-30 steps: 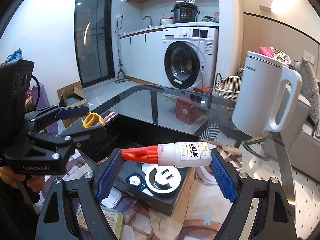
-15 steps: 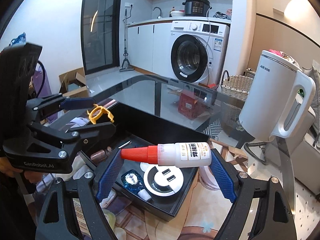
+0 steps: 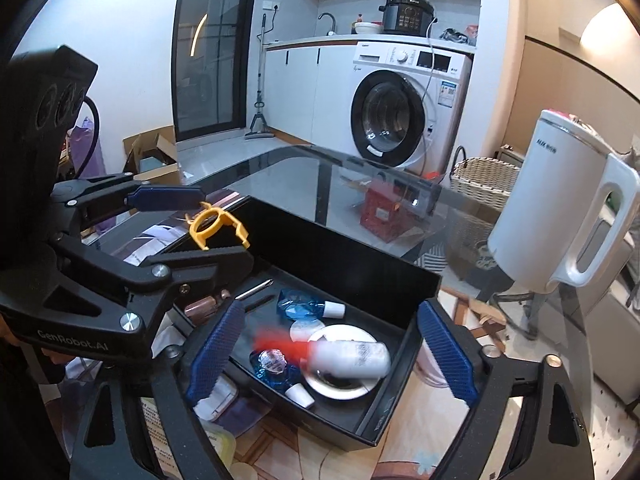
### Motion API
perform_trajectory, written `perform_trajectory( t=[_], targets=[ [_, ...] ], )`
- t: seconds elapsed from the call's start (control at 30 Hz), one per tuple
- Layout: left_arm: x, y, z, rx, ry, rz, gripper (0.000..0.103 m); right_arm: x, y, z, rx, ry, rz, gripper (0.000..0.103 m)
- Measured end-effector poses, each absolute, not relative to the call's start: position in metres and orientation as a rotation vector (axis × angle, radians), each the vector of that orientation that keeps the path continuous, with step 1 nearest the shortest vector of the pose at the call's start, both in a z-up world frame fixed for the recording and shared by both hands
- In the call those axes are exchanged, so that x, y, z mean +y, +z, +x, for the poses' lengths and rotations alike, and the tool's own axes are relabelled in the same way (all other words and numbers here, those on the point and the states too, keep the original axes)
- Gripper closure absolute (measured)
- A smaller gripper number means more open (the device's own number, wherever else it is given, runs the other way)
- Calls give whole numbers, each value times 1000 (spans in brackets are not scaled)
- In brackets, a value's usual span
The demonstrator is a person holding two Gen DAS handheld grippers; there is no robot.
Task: Organize rigid objects
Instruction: 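Open the right gripper dropping the glue bottle while the left releases the tweezers into the box, then withdraw both grippers from the box toward the green tin and white power bank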
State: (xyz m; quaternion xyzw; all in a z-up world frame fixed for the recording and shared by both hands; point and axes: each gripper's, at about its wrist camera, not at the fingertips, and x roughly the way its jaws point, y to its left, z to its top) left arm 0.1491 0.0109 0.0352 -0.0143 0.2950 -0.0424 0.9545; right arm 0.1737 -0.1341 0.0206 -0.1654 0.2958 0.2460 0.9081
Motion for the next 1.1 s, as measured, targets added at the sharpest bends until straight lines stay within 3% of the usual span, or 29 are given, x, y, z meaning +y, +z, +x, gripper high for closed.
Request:
perform_trajectory(
  t=[0.17,0.4,0.53,0.6,1.1],
  targets=[
    [9,35,149,599,-94,-25,24,-140,22,170,610,481,-347,2],
    [3,28,154,617,-96,-7,24,-151,25,158,599,435,-356,1],
    [1,28,153,613,-78,-2,4,-156,24,152,592,424,-362,1],
    [1,30,152,609,-77,-15,0,-160,25,149,591,417,-359,1],
    [7,45,119,596,23,-73,0,-181,26,137,631,431,-250,1]
  ],
)
